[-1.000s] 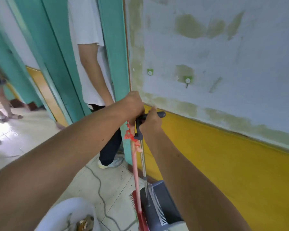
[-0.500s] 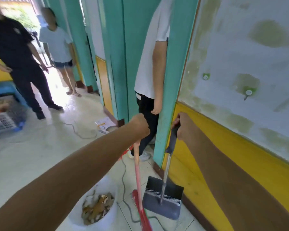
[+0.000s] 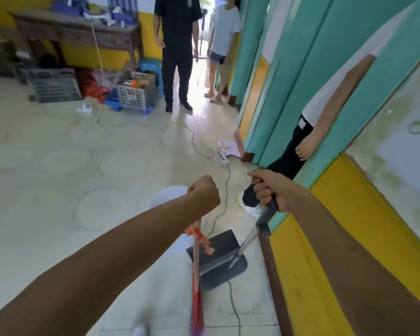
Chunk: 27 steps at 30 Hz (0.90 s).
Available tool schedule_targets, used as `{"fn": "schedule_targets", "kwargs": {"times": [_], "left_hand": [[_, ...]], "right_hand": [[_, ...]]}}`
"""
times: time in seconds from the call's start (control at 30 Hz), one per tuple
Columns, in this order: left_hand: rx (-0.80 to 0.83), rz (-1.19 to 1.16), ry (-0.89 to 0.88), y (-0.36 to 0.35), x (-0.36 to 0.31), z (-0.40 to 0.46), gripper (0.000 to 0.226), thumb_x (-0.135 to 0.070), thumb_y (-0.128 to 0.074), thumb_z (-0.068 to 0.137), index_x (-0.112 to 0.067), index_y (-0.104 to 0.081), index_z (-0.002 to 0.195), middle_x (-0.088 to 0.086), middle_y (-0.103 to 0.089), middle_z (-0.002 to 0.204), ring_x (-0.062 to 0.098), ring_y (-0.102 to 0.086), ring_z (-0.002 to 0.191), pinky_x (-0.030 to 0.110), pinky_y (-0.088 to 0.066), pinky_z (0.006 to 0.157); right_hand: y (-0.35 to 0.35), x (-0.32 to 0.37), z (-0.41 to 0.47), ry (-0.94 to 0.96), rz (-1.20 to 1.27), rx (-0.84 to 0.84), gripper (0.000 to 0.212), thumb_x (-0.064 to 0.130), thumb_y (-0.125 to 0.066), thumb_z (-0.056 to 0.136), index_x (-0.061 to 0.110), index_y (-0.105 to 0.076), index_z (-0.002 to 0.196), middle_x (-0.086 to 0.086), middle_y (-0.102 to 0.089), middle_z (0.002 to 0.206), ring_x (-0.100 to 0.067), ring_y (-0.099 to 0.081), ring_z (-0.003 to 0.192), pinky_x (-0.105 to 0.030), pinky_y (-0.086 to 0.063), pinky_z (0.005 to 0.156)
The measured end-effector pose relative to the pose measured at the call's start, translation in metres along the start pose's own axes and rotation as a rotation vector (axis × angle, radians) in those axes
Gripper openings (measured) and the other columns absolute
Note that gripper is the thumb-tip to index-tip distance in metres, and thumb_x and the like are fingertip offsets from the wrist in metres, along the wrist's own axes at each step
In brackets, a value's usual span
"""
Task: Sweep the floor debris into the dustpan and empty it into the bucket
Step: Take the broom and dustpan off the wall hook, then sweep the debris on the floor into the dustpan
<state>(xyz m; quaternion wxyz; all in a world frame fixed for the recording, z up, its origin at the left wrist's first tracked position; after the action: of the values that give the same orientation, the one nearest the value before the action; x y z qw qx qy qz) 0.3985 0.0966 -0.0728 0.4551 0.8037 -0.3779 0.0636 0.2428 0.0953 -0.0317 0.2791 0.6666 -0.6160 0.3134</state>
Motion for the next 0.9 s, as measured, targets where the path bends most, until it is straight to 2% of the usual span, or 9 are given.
{"fn": "schedule_targets", "kwargs": {"times": [0.1,0.17,0.27,0.37,0.53,0.63,0.73,0.83,0.9], "left_hand": [[0.243,0.002,0.232,-0.053,0.023,-0.041,0.015,-0.017,-0.06,0.087,-0.02,-0.058,0.072,-0.004,-0.06,0.068,0.019,-0.056,0.032,0.018,-0.046,0.04],[0.322,-0.144,0.304,-0.088,0.041,-0.062,0.014,-0.027,-0.057,0.088,-0.019,-0.058,0.076,-0.003,-0.058,0.068,0.021,-0.065,0.056,0.021,-0.051,0.049],[0.397,-0.474,0.364,-0.146,0.067,-0.102,0.02,-0.04,-0.059,0.09,-0.021,-0.061,0.093,-0.006,-0.051,0.08,0.021,-0.06,0.115,0.032,-0.05,0.097],[0.497,-0.673,0.378,-0.209,0.089,-0.146,0.032,-0.025,-0.045,0.101,-0.01,-0.056,0.127,0.003,-0.057,0.125,0.027,-0.043,0.136,0.034,-0.035,0.11],[0.847,-0.563,0.31,-0.313,0.113,-0.224,0.027,-0.018,-0.038,0.104,-0.01,-0.059,0.089,0.007,-0.054,0.094,0.029,-0.048,0.123,0.034,-0.035,0.109],[0.794,-0.801,0.421,-0.372,0.128,-0.283,0.034,-0.015,-0.039,0.103,0.0,-0.056,0.128,0.013,-0.059,0.121,0.029,-0.043,0.137,0.033,-0.037,0.108],[0.727,-0.815,0.427,-0.425,0.144,-0.334,0.032,-0.024,-0.047,0.101,-0.001,-0.059,0.12,0.006,-0.054,0.139,0.025,-0.048,0.133,0.029,-0.048,0.09],[0.796,-0.92,0.697,-0.475,0.156,-0.384,0.032,-0.032,-0.045,0.102,-0.012,-0.061,0.121,-0.001,-0.055,0.132,0.023,-0.051,0.128,0.031,-0.042,0.103],[0.734,-0.972,0.838,-0.511,0.167,-0.412,0.038,-0.019,-0.055,0.096,-0.019,-0.055,0.134,0.002,-0.061,0.109,0.024,-0.061,0.102,0.032,-0.048,0.086]], "right_hand": [[-0.053,-0.004,0.002,-0.035,-0.093,0.126,0.049,0.027,-0.053,0.101,0.021,-0.032,0.058,0.009,-0.028,0.037,-0.004,-0.02,0.024,-0.013,-0.017,0.024],[-0.092,-0.009,0.003,-0.058,-0.187,0.19,0.05,0.028,-0.055,0.101,0.022,-0.031,0.057,0.009,-0.027,0.039,-0.004,-0.02,0.026,-0.013,-0.017,0.025],[-0.158,-0.022,-0.002,-0.096,-0.33,0.324,0.051,0.03,-0.055,0.101,0.022,-0.031,0.056,0.009,-0.026,0.04,-0.004,-0.02,0.027,-0.015,-0.018,0.024],[-0.231,-0.037,-0.013,-0.099,-0.426,0.422,0.052,0.029,-0.053,0.102,0.022,-0.03,0.056,0.009,-0.025,0.038,-0.004,-0.02,0.025,-0.014,-0.018,0.023],[-0.356,-0.074,-0.034,-0.064,-0.576,0.511,0.048,0.028,-0.048,0.103,0.024,-0.027,0.06,0.009,-0.023,0.037,-0.005,-0.019,0.025,-0.015,-0.014,0.028],[-0.428,-0.101,-0.05,-0.094,-0.567,0.57,0.048,0.028,-0.046,0.103,0.024,-0.026,0.059,0.01,-0.022,0.033,-0.004,-0.019,0.023,-0.016,-0.013,0.028],[-0.496,-0.12,-0.06,-0.089,-0.537,0.595,0.047,0.027,-0.049,0.102,0.023,-0.028,0.059,0.01,-0.022,0.034,-0.005,-0.018,0.023,-0.015,-0.012,0.027],[-0.559,-0.136,-0.073,-0.012,-0.591,0.624,0.045,0.025,-0.053,0.099,0.022,-0.031,0.06,0.009,-0.023,0.04,-0.006,-0.018,0.026,-0.015,-0.014,0.028],[-0.6,-0.147,-0.085,0.03,-0.643,0.661,0.045,0.025,-0.052,0.099,0.022,-0.031,0.06,0.008,-0.023,0.041,-0.007,-0.018,0.027,-0.016,-0.016,0.028]]}}
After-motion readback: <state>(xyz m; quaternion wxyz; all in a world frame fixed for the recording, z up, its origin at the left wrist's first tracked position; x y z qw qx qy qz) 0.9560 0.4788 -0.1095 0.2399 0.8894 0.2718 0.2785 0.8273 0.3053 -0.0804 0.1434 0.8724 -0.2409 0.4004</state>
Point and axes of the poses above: each hand's wrist, its own z-axis towards the middle knuckle, its own y-axis out of the back of the hand, x = y × z, the point moved 4 cm from there along z, towards the middle knuckle
